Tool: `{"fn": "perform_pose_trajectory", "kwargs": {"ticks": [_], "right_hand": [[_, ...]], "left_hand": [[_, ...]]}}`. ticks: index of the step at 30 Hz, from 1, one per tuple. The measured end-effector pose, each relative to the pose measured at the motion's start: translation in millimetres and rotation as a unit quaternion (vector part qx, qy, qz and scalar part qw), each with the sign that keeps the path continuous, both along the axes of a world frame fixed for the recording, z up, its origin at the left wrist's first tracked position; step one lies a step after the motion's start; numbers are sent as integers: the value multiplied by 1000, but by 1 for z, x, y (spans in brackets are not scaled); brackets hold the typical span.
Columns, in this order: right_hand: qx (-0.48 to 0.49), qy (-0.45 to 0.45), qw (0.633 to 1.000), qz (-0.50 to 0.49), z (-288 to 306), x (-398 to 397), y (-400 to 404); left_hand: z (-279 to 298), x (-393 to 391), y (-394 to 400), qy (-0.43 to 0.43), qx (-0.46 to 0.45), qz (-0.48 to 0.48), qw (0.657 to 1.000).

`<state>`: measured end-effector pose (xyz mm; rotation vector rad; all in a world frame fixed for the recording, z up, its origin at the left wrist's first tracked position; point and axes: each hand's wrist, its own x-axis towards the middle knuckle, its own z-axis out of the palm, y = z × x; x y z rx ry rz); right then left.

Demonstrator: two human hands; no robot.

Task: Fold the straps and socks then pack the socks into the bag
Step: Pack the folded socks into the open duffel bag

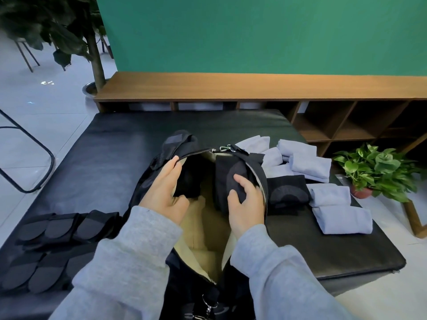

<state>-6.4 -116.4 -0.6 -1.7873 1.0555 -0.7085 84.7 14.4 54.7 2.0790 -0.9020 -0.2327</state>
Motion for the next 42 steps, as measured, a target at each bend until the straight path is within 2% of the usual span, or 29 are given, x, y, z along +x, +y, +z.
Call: {"fn": "perform_pose_trajectory", "kwargs": {"ticks": [2, 6, 10, 16, 21, 24, 26, 27, 29, 32, 36, 42], "right_hand": [[13, -55, 998, -15, 8, 3, -2], [9, -94, 994, -56, 12, 14, 0], [-13, -21, 998, -50, 3, 23, 9], [61, 57, 996, 4, -25, 23, 19], [78, 50, 996, 11, -27, 29, 18], [75, -22, 996, 36, -21, 35, 13], [107, -76, 990, 50, -21, 39, 10], [133, -79, 987, 50, -23, 41, 8], [167, -21, 985, 39, -28, 43, 4], [114, 91, 989, 27, -30, 42, 7], [-13, 122, 989, 83, -23, 33, 23], [-158, 222, 947, 173, -11, 10, 45]], "left_hand": [[0, -1, 0, 3, 0, -3, 1000], [-2, -7, 1, 13, 0, -16, 1000], [-3, -7, 1, 22, -4, -19, 1000], [-1, -8, -2, 48, -31, -29, 998], [-3, -9, -4, 40, -27, -37, 998], [-1, -10, -4, 35, -32, -34, 998], [-1, -8, -3, 42, -50, -28, 997], [-2, -6, -3, 45, -56, -26, 997], [-2, -5, -3, 51, -58, -27, 997], [-3, -3, -4, 64, -62, -27, 996], [-5, -1, -4, 52, -52, -26, 997], [-5, 0, -3, 56, -53, -21, 997]]}}
